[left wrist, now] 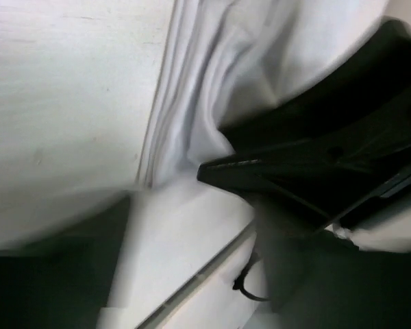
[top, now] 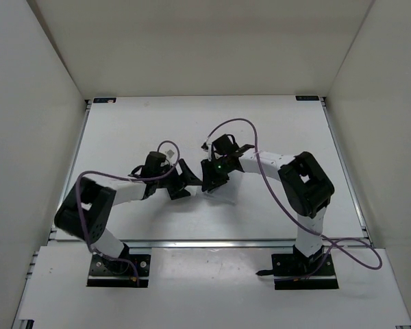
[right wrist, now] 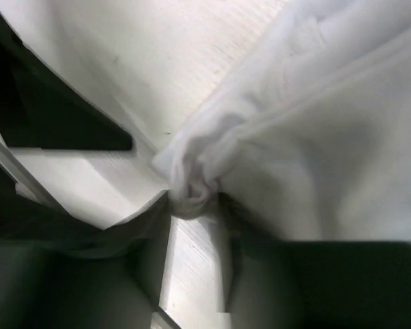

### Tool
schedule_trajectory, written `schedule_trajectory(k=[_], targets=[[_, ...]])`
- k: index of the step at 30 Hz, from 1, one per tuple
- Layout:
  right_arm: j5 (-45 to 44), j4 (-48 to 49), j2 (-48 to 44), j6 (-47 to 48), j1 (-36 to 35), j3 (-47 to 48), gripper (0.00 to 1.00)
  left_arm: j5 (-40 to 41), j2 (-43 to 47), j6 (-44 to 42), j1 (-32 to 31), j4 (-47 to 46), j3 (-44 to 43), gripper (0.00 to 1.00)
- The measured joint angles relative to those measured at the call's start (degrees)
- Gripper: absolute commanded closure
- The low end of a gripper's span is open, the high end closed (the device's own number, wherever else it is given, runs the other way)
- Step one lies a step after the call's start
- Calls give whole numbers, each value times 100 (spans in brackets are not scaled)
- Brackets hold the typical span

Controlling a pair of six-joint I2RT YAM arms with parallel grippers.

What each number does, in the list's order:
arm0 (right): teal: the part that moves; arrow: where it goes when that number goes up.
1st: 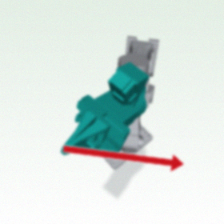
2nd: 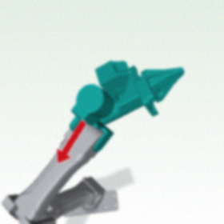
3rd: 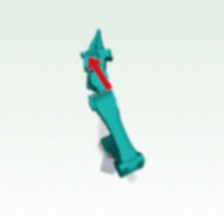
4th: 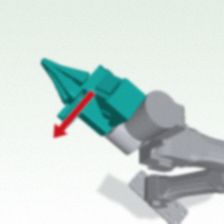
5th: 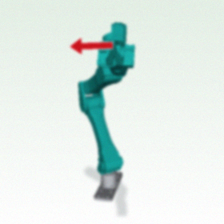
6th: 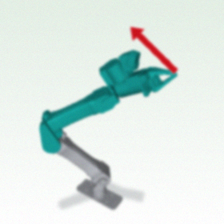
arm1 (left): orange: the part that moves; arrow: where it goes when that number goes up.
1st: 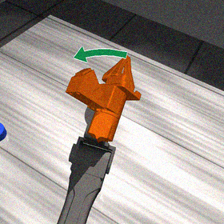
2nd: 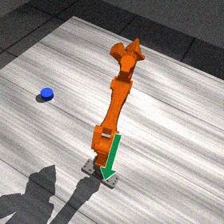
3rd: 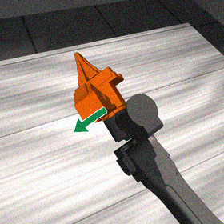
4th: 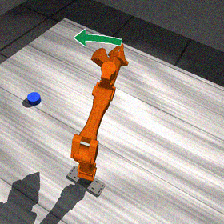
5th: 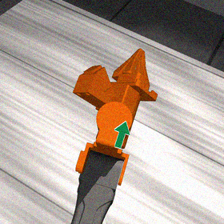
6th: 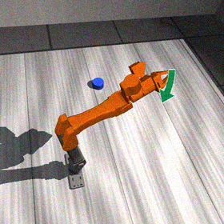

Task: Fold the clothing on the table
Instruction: Fold the skirt

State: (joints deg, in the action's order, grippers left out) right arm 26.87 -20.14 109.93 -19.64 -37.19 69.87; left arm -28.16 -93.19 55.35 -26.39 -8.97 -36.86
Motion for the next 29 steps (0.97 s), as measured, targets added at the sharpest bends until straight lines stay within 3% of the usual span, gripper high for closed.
schedule_trajectory(k=[3,8,11,15,23,29], targets=[[-210,-308,-107,120,-68,208,55,-162,780,0,404,177,273,1],[-734,-656,-1683,-7,22,-437,54,-723,1886,-249,1241,553,302,1],[-940,-798,-3073,-120,481,-905,54,-966,2120,-662,1523,1248,-98,1],[-1178,-988,-4166,-24,1414,-1408,54,-988,2175,-1283,1274,2146,-688,1],[-1569,-1755,-4291,275,1399,-1823,53,-787,2387,-1923,960,3106,-664,1],[-1696,-1779,-4286,295,1204,-1882,52,-111,2358,-2564,750,3963,-909,1]])
